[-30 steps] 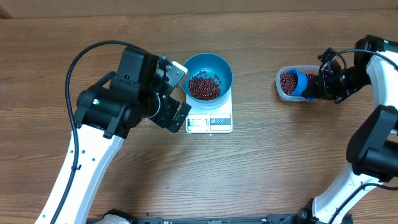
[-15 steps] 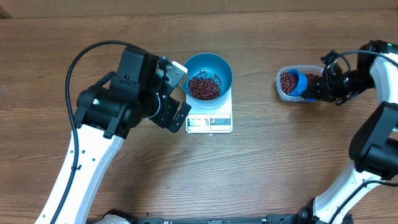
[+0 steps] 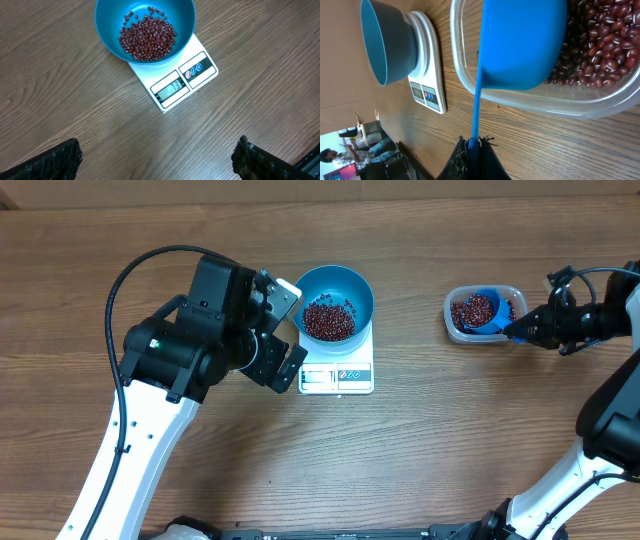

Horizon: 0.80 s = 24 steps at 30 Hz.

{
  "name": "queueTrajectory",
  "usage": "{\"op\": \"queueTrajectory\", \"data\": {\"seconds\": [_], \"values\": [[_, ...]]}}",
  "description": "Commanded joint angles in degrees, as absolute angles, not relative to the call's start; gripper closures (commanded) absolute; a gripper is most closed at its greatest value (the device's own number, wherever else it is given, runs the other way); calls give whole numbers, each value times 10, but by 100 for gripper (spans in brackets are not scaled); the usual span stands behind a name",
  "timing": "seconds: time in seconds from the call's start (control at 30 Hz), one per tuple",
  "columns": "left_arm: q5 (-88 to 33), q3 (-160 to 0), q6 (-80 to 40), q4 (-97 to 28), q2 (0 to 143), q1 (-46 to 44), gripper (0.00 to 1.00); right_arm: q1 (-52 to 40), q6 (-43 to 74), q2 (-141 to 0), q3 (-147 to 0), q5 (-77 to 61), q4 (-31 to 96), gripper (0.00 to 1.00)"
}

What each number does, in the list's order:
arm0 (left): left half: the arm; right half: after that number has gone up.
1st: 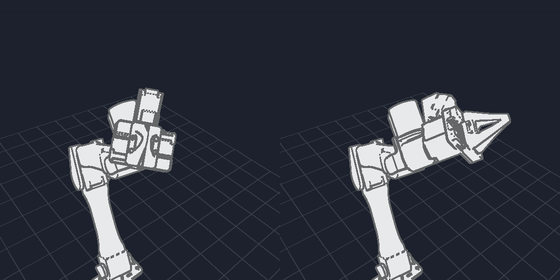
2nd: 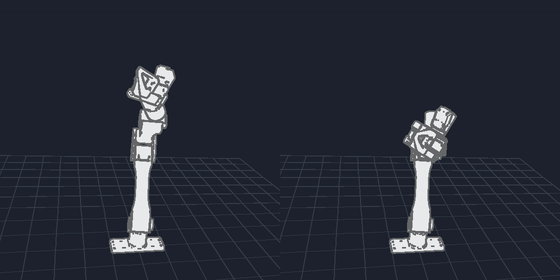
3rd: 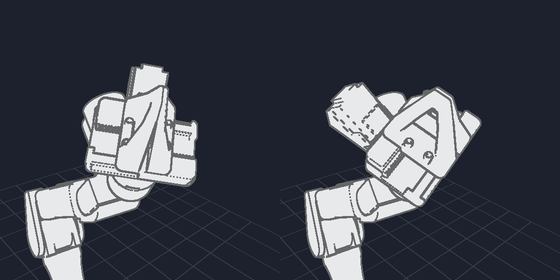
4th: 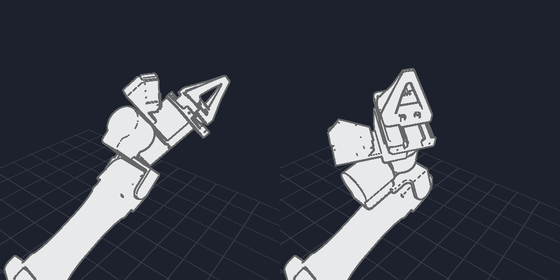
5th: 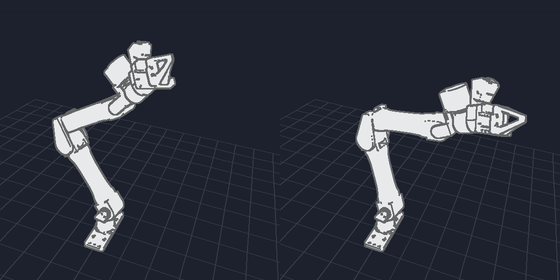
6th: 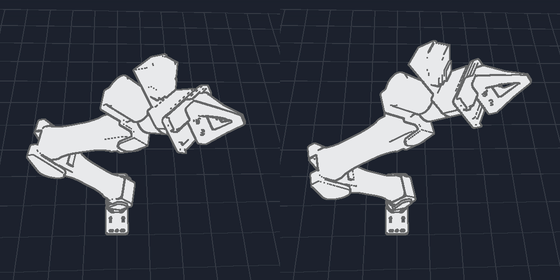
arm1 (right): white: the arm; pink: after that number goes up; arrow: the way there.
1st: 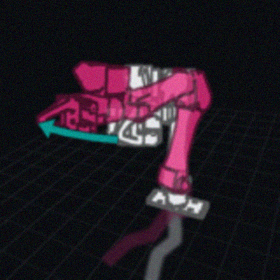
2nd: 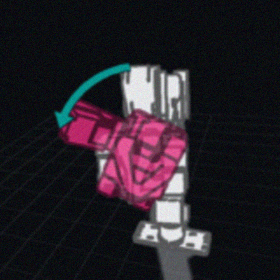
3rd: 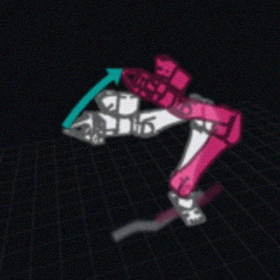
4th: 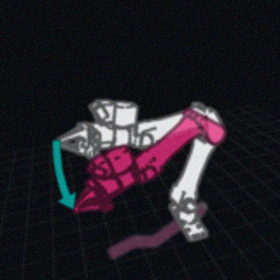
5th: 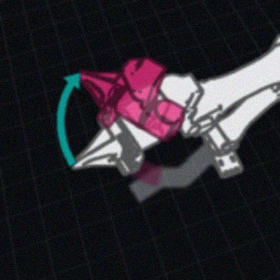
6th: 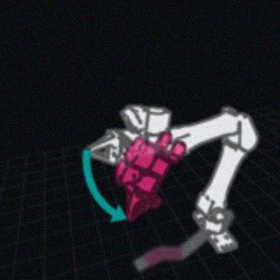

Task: Scoop item into bowl and weigh 150g on scale
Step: 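Dip the scoop into the bean tub and lift more beans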

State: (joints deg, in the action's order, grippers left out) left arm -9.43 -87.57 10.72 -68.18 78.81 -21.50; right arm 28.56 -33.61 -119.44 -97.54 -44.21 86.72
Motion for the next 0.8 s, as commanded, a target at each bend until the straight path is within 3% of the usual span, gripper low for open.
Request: {"op": "queueTrajectory", "data": {"seconds": [0.0,0.77], "values": [[-99,-879,116,-684,791,-214,0,290,-350,-1194,-974,-473,871,96],[-99,-879,116,-684,791,-214,0,342,-380,-1194,-974,-561,904,96]]}}
